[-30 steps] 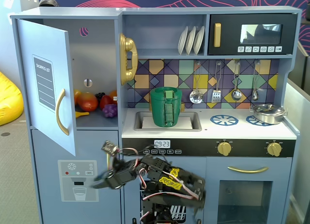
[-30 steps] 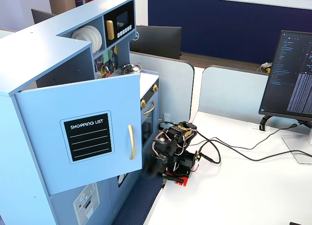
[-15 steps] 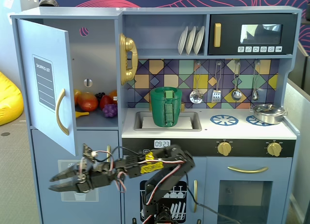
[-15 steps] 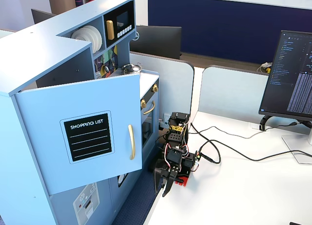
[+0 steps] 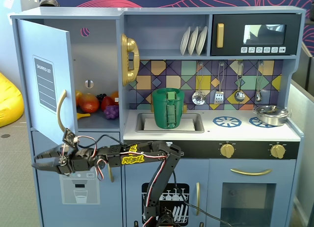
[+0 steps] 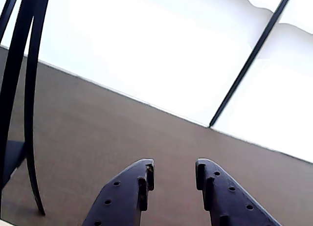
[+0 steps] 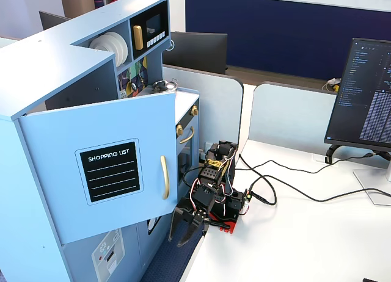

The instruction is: Close the left cabinet door

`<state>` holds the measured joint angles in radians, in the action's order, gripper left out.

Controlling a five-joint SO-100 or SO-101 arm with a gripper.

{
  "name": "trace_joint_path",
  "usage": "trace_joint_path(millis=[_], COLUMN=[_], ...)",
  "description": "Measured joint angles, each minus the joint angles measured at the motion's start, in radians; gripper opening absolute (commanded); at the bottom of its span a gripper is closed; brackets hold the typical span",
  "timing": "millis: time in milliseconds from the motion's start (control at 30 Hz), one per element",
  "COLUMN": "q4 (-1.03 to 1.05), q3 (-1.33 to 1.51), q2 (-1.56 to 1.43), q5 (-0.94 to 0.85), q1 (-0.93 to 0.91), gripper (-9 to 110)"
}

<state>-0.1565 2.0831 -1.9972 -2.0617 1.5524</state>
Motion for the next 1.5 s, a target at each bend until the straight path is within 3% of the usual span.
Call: trace_joint_path(millis=[333, 867, 1033, 1267, 1500], q4=[0.017, -0.147, -0.127, 0.245, 0.859], q3=[-0.028, 0.061, 0.083, 0.413, 0.715], q2=[0.002, -0.011, -0.06, -0.468, -0.772], q5=[-0.008, 0.049, 0.087, 0.199, 0.252], q1=[-0.143, -0.698, -0.724, -0.716, -1.204], gripper=[0, 0, 0, 0, 0])
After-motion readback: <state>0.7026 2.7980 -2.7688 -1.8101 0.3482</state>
